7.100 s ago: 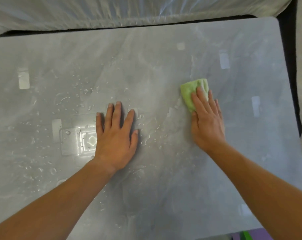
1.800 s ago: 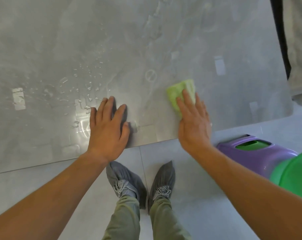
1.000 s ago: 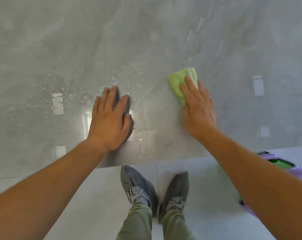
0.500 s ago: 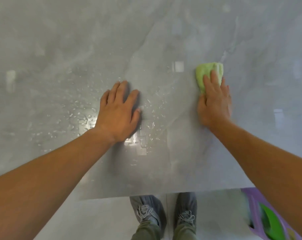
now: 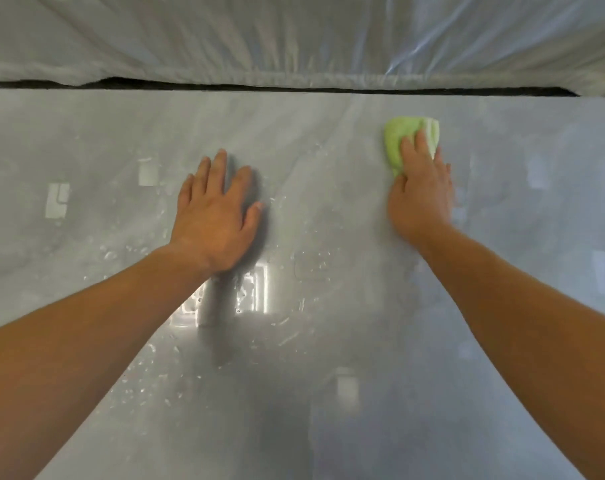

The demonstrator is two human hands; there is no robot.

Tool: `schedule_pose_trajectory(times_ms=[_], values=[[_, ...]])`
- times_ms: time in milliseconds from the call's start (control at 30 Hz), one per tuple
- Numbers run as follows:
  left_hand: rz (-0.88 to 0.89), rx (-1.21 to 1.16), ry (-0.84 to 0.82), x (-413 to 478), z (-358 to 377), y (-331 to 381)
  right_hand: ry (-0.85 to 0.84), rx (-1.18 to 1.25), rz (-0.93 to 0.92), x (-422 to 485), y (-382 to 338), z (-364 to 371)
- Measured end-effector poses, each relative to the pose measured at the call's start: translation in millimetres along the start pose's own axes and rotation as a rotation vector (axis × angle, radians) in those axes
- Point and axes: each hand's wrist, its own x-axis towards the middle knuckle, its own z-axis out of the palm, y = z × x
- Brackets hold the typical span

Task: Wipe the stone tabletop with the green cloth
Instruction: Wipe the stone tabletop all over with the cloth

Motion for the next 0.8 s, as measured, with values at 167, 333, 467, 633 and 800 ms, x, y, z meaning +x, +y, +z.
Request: schedule_pose_trajectory(times_ms=[167,333,467,633,800], values=[[0.001,0.013,-0.028,25,-2,3,-0.079,-0.066,-0.267,-8,-18,11],[-0.031,-0.007,0.011,27,0,8,-0.047,-0.009,-0.097,46,2,-12],[-0.025,-0.025,0.032,27,1,8,-0.031,-0.057,-0.16,50,-52,12],[-0.016,-0.036,0.026,26,-1,6,-0.162,-0.086,-0.506,49,-51,13],[0.01,-0.056,0.027,24,-3,3,-0.022,-0.027,-0.224,57,-92,32]])
